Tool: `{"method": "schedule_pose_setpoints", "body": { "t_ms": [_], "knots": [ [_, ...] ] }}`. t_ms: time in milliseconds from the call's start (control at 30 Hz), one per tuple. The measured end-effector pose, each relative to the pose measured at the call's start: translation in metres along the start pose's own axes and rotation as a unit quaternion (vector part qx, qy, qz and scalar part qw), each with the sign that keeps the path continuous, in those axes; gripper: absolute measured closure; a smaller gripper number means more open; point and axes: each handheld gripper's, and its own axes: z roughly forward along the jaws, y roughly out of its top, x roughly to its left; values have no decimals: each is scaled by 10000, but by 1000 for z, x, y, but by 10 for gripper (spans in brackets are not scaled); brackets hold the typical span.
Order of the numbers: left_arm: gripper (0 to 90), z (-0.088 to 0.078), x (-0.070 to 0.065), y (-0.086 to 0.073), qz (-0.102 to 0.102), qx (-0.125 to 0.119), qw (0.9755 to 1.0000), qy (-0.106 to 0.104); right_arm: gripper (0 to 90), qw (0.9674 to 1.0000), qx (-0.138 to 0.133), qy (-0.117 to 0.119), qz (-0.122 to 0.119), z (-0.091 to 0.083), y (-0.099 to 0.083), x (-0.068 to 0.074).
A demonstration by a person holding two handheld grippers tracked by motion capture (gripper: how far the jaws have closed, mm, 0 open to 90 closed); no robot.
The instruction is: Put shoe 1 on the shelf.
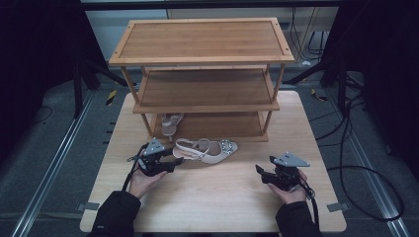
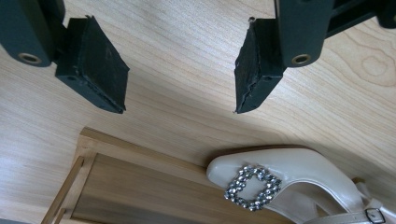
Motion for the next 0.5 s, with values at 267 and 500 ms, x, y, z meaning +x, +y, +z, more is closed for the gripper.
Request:
{"method": "schedule_pose_setpoints", "body": {
  "t_ms": [267, 500],
  "knots": [
    [477, -13, -27, -12, -108, -50, 9999, 68, 350, 10000, 1, -17, 8, -1, 0, 0],
    [490, -18, -40, -18, -142, -115, 9997, 128, 350, 10000, -3, -30, 58, -1, 0, -1]
  ]
}}
